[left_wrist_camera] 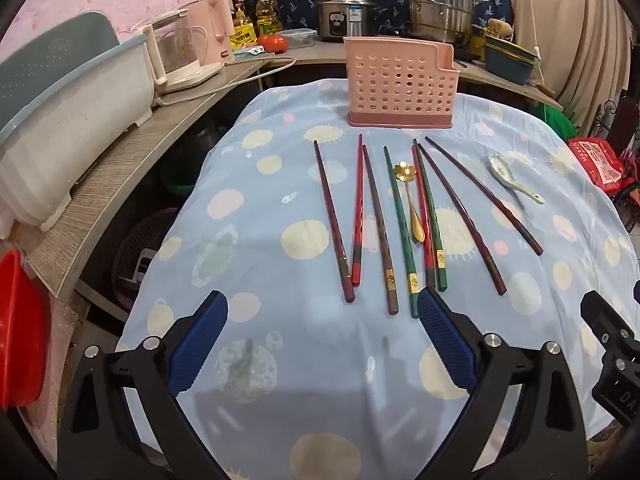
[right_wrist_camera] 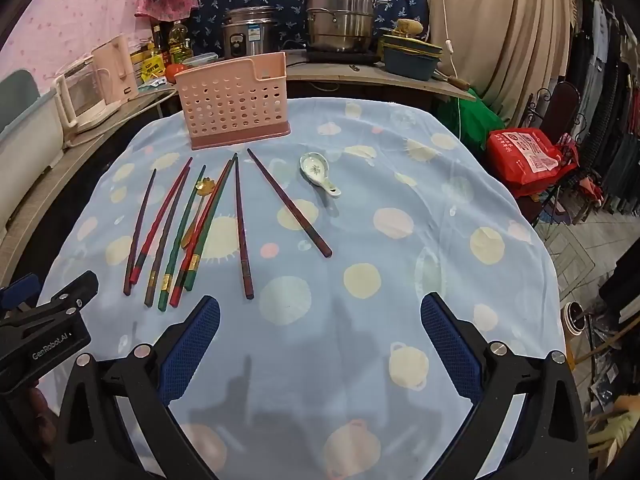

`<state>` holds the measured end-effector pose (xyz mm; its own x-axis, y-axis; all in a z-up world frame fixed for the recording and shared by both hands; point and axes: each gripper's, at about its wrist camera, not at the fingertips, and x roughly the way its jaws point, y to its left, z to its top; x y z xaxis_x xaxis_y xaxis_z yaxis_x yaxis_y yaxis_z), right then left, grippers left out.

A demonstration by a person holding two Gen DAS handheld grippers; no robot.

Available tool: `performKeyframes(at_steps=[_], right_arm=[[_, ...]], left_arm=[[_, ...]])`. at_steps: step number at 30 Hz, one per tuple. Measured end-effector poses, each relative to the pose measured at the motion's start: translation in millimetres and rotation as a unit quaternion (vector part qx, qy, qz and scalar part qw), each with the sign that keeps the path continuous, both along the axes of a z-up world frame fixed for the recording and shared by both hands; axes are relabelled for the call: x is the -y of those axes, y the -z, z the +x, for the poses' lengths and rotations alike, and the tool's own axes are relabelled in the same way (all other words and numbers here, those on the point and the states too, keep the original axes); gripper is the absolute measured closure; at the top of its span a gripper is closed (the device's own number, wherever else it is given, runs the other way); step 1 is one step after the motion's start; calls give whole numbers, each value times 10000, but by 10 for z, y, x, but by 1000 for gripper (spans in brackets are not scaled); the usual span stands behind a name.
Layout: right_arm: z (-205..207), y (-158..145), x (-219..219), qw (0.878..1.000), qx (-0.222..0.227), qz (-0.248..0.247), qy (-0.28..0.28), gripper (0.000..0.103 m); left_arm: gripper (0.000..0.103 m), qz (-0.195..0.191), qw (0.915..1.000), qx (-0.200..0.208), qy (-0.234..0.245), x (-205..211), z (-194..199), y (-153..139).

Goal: Organize utensils

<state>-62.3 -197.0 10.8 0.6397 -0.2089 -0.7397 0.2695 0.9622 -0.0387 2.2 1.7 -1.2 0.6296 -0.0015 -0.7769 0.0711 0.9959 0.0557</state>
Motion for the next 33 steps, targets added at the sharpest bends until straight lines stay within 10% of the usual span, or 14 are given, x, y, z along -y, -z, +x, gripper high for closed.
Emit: performKeyframes(at_steps=[33], right_arm=[[3, 15, -10, 9999, 13, 105, -5, 7]], left_arm=[[10, 93, 9991, 416, 54, 26, -84, -20]])
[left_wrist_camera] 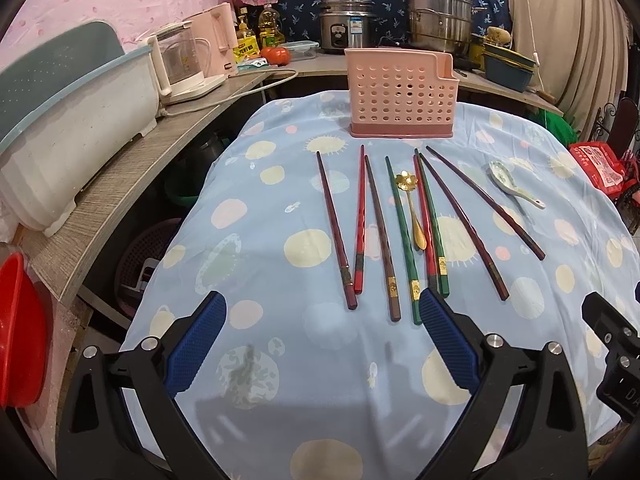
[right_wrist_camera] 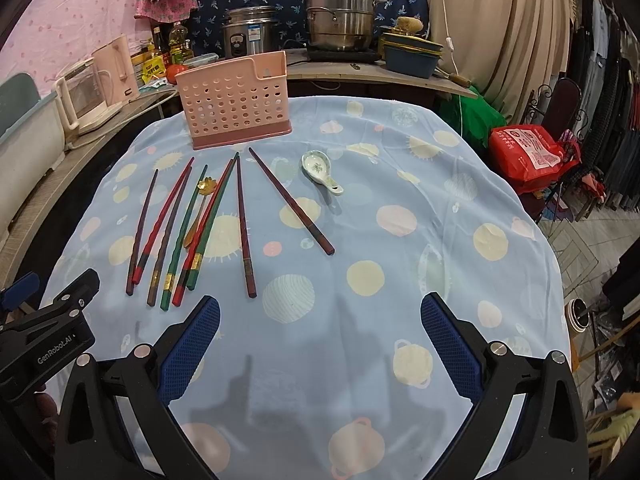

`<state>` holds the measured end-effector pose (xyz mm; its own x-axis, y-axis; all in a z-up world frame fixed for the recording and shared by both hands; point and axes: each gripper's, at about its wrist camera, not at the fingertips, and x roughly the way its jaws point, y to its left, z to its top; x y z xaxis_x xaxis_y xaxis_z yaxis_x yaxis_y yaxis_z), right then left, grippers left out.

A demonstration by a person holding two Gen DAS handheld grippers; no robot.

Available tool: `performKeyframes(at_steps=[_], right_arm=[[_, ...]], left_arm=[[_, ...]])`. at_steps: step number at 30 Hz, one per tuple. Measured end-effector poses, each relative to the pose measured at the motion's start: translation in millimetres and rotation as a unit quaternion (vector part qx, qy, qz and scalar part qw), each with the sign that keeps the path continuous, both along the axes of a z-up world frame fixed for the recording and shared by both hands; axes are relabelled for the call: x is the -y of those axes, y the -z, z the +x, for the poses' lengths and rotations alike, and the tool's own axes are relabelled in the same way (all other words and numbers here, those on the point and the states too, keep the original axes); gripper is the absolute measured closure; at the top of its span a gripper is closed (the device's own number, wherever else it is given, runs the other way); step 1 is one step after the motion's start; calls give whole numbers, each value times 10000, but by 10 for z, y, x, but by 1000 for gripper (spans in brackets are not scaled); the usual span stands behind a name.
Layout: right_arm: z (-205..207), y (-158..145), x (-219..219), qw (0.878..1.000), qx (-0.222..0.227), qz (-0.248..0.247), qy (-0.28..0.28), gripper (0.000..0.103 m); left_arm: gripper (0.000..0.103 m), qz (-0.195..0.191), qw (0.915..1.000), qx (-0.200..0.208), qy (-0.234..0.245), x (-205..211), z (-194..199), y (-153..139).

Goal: Organize utensils

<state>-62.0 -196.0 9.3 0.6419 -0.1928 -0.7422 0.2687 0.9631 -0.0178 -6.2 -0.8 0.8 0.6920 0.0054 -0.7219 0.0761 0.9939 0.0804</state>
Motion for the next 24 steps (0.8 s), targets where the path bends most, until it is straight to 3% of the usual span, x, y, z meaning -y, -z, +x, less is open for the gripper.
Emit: performKeyframes(at_steps=[24], right_arm=[[-1, -7, 22, 10000, 18, 37, -7, 7]], left_arm=[[8, 79, 9999, -44, 105, 20, 14, -1]])
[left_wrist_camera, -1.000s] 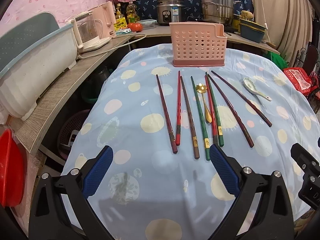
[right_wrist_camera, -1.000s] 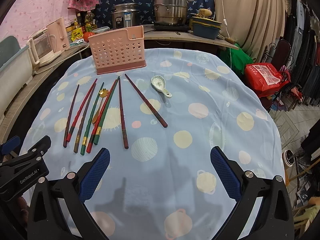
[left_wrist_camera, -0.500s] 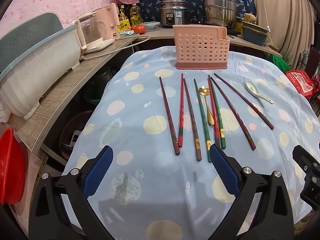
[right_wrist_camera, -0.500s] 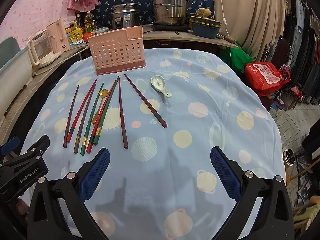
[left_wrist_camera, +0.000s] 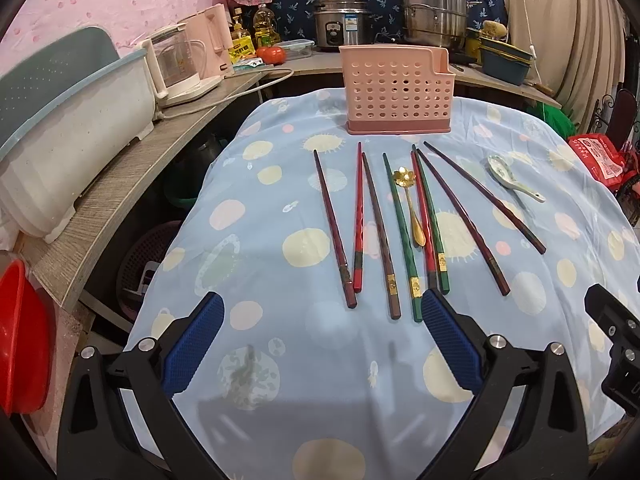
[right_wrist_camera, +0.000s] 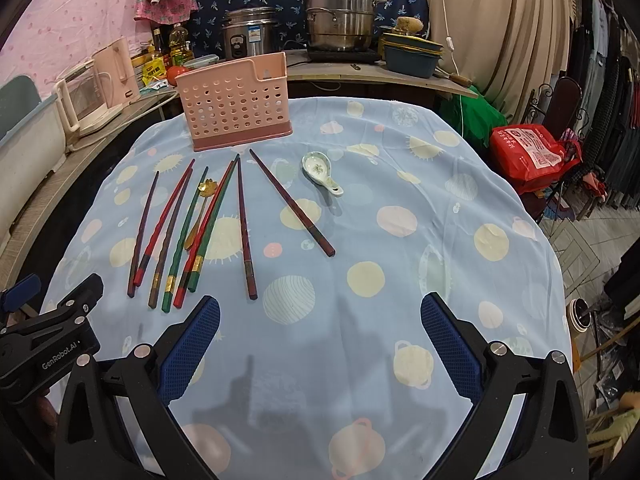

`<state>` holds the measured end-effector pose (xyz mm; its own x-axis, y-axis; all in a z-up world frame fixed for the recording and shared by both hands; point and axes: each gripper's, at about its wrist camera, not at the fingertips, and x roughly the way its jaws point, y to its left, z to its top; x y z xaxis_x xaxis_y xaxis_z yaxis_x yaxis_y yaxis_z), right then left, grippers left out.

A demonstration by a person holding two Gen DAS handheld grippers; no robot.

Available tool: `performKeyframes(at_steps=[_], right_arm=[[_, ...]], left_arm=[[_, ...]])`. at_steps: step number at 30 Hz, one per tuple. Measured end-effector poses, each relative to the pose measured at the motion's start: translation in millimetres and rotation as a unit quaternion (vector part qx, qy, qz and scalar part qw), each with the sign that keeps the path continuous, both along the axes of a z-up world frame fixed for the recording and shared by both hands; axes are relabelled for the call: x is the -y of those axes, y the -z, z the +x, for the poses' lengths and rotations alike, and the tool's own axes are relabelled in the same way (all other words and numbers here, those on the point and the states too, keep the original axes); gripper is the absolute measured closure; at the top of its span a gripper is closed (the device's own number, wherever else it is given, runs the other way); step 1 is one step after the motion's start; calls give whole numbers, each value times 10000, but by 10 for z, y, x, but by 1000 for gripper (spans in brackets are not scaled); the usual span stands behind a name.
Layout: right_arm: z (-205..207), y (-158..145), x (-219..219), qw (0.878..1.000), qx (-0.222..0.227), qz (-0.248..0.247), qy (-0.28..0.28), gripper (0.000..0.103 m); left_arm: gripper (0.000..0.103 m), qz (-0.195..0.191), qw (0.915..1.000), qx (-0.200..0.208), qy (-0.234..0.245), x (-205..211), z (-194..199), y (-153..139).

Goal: Organize utensils

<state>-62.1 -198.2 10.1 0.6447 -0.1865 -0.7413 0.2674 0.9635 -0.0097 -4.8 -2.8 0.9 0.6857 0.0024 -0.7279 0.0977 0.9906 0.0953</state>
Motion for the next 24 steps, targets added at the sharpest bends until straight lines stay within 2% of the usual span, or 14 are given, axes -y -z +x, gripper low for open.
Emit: performKeyframes(at_steps=[24], right_arm=[[0, -71, -10, 10000, 52, 20, 11, 7]], left_arm=[[8, -32, 9999, 118, -19, -20, -48, -33]])
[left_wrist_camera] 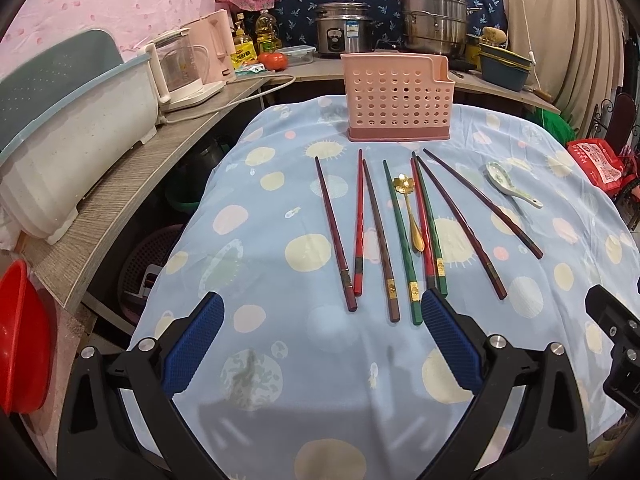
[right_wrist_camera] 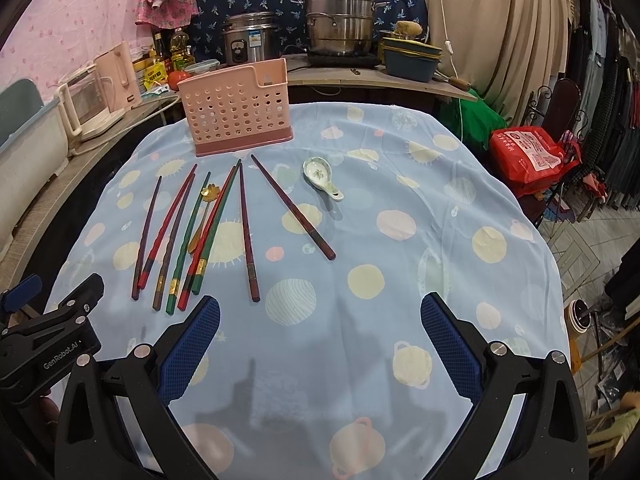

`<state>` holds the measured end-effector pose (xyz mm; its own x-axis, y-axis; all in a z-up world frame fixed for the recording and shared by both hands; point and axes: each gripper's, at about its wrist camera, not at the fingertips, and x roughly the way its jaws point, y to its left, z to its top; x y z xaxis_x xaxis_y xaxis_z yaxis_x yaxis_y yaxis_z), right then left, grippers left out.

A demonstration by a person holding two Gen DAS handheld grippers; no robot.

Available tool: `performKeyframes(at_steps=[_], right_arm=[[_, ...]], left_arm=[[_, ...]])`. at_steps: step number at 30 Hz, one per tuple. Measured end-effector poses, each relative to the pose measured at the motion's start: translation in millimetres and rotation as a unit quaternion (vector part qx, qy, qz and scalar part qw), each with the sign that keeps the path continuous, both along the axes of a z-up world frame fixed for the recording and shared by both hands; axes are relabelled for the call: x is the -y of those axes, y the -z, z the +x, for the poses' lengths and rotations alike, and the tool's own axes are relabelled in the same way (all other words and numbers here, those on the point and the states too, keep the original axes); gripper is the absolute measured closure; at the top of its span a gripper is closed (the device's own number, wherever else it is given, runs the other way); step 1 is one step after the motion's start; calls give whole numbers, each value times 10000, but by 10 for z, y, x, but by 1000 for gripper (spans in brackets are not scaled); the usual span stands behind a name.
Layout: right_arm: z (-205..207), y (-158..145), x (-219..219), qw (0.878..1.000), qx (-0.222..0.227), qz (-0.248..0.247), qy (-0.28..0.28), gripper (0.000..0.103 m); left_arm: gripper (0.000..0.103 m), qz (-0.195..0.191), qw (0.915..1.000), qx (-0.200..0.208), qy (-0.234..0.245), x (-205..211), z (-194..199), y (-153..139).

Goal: Organize utensils

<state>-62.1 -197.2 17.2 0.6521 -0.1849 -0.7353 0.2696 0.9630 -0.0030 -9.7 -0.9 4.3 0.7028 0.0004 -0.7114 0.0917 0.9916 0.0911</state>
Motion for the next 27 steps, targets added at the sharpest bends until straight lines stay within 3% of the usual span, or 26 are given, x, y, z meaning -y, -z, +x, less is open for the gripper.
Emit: performKeyframes(at_steps=[27], right_arm=[[8, 57, 8, 10000, -46, 34, -1, 7]], left_arm=[[8, -103, 9999, -136, -1, -6, 43, 49]])
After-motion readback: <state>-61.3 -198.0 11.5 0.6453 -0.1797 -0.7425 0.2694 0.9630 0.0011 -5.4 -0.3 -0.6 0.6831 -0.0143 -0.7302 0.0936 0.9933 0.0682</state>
